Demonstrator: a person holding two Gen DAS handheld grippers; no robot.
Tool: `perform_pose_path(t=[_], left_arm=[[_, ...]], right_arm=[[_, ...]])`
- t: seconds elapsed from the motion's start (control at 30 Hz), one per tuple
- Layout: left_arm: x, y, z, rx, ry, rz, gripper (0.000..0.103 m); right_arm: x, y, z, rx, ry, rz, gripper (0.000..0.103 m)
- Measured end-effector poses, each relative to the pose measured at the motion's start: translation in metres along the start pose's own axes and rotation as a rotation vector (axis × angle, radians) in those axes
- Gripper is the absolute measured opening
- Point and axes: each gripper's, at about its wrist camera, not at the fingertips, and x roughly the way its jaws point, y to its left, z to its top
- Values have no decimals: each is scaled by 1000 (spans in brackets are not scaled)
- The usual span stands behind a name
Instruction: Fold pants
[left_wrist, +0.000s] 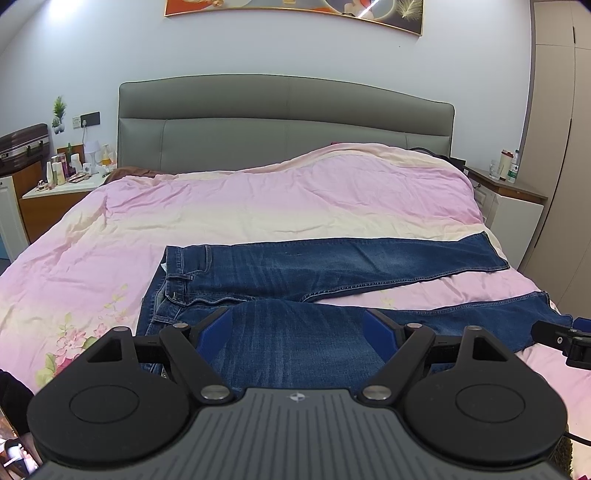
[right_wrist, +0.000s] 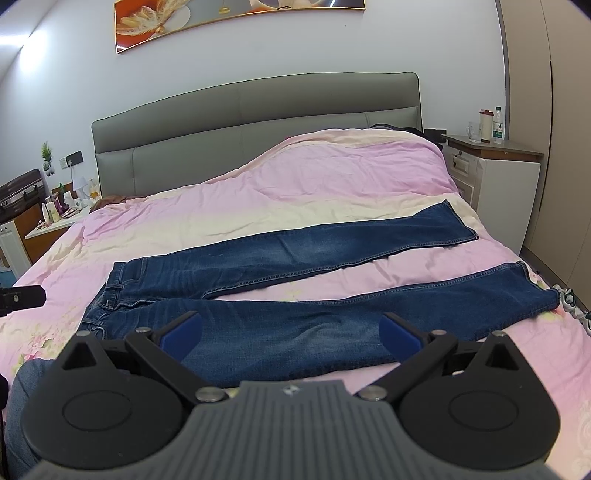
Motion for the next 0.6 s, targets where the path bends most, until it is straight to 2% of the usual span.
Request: perform_pose_path(t=[0.6], left_arm=[[3, -4, -4, -1, 9, -4, 94]], right_arm=[[0, -2, -1, 13, 7, -1, 98]])
